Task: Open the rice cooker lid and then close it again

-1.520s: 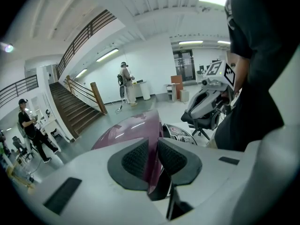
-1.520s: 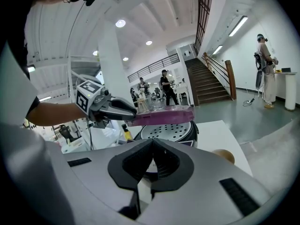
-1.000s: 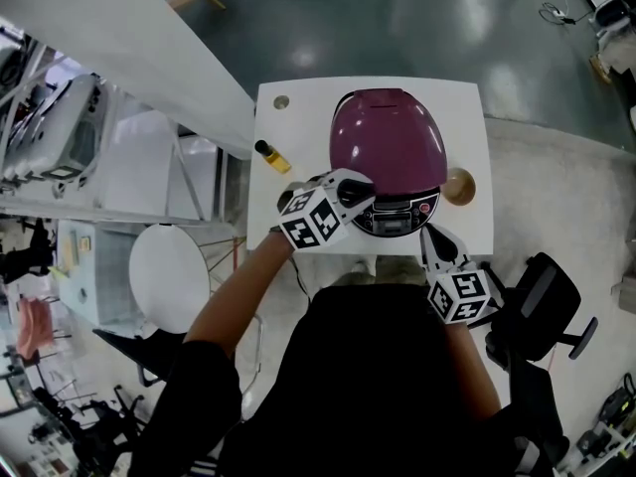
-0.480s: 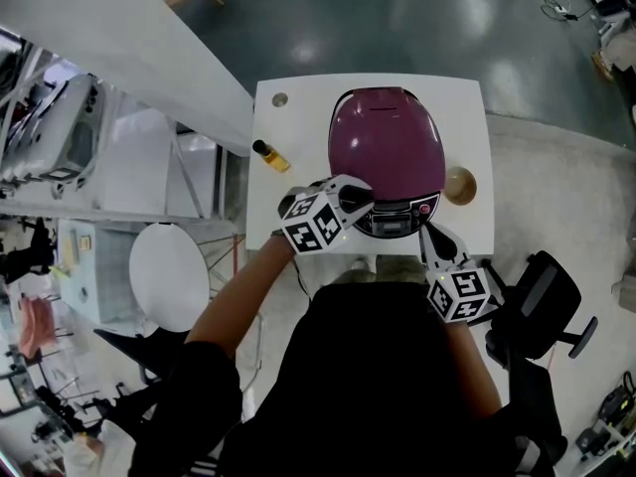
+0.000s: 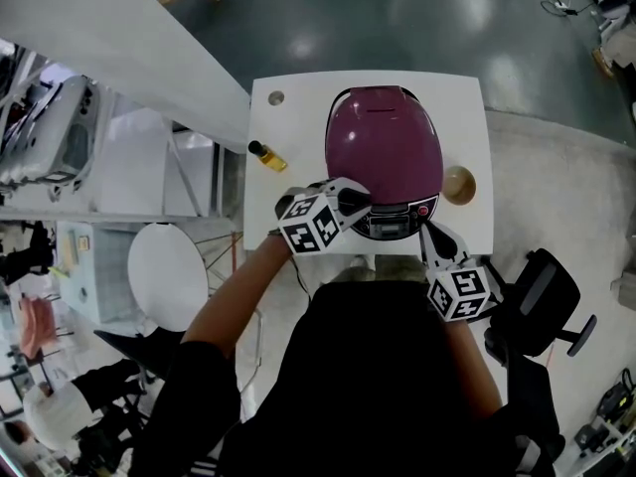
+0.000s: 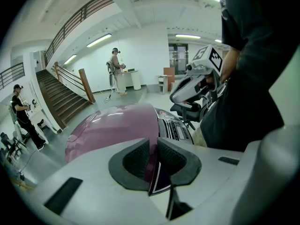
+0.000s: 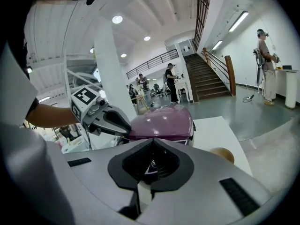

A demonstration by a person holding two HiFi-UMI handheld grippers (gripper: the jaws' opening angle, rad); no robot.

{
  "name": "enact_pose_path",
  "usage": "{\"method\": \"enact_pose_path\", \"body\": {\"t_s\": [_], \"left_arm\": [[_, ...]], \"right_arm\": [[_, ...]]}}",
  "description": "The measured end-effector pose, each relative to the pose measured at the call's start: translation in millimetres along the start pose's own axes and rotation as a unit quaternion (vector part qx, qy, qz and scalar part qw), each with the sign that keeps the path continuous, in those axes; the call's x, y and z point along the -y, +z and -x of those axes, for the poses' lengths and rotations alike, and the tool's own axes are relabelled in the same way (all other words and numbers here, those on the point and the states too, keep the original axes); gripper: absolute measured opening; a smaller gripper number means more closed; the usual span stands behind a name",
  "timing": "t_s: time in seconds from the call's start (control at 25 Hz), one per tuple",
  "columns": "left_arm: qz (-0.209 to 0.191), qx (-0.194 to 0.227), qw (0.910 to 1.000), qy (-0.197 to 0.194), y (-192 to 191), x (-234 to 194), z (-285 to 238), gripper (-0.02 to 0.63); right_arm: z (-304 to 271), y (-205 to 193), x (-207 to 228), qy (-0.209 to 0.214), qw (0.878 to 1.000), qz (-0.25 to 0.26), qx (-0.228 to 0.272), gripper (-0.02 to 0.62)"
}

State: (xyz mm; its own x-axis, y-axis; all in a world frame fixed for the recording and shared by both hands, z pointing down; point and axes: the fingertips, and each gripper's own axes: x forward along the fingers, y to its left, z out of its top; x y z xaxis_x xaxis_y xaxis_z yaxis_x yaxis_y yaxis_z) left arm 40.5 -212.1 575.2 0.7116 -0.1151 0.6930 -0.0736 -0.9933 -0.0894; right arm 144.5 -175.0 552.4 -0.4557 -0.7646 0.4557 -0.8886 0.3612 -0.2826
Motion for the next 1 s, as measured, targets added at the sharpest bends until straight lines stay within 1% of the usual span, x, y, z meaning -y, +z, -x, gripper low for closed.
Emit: {"method": "enact_pose_path", "body": {"t_s": [0.12, 0.28, 0.48, 0.72, 0.88, 1.0], "left_arm": [[0.011, 0.000, 0.9998, -0.014, -2.0, -1.1, -2.9, 0.045], [0.015, -0.002, 0.9997, -0.019, -3.9, -3.3, -5.5, 0.023], [0.019, -0.003, 0.9994, -0.029, -2.8, -3.9, -5.0, 0.013], [0.036, -0.016, 0.9979, -0.052, -3.7, -6.2, -7.1, 0.005], [0.048, -0.021, 0.9974, -0.050, -4.1, -5.5, -8.4, 0.003], [0.047, -0.020, 0.9977, -0.045, -5.5, -4.4, -7.8, 0.003]], "right_arm": [[-3.6, -2.0, 0.6, 0.003, 1.000, -0.001, -0.005, 0.000], [-8.2, -1.1, 1.8, 0.007, 1.000, -0.002, -0.009, 0.000], [-13.0, 1.6, 6.7, 0.006, 1.000, -0.004, -0.013, 0.000], [-22.1, 4.9, 11.1, 0.010, 1.000, -0.003, -0.016, 0.000], [-24.8, 6.7, 18.0, 0.004, 1.000, -0.009, -0.020, 0.000], [-26.0, 9.5, 26.5, -0.001, 1.000, -0.013, -0.022, 0.000]]}}
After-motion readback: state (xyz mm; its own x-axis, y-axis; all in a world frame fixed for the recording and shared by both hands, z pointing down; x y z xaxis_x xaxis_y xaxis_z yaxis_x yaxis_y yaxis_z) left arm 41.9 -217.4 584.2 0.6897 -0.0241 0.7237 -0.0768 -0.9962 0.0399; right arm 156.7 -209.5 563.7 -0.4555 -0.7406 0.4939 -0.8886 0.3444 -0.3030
